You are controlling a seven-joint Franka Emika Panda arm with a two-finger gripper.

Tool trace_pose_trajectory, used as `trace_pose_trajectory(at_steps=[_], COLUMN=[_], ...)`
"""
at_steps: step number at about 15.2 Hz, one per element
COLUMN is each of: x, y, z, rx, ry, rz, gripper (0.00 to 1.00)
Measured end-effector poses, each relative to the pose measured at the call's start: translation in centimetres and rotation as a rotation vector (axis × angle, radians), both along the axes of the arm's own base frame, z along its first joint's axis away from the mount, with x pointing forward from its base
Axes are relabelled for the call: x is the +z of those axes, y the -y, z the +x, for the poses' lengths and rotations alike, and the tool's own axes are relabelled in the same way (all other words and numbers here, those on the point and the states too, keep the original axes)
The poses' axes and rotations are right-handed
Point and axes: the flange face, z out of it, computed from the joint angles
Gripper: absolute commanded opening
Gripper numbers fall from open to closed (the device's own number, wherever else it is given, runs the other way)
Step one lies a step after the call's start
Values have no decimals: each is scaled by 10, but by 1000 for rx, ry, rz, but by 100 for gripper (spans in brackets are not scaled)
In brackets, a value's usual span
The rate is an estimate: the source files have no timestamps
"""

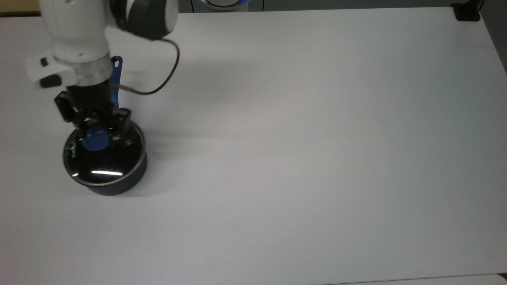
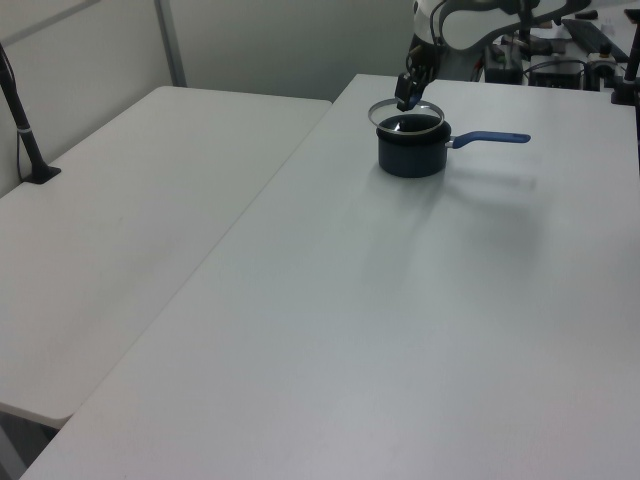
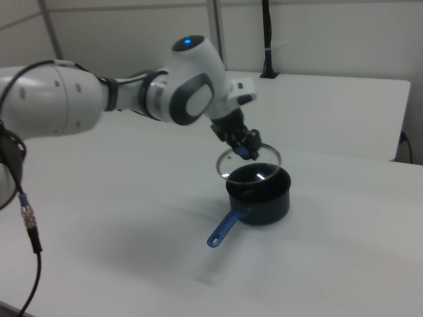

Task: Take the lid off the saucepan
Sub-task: 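Carry the lid away from the saucepan and lower it onto the table, then open the gripper and raise it off the lid knob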

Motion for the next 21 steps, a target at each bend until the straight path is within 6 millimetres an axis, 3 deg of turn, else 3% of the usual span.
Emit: trace_pose_trajectory(at_steps=[3,4,6,9,12,14,17,18,19,21], x=[14,16,10,-18,-58,-84,-112,-118,-120,-120], y=[-50,-80,-117,-172,-211,-225,-228,-227,-227,-226], z=[-21,-34,-49,-62,-71,-74,-74,-74,-73,-74], rx=[68,107,159,241,310,339,353,355,357,356], ry=[-12,-42,-92,-192,-304,-357,-403,-414,-417,-422], rz=[28,41,50,56,38,26,13,7,3,3], gripper=[46,46,46,46,46,46,51,70,99,100])
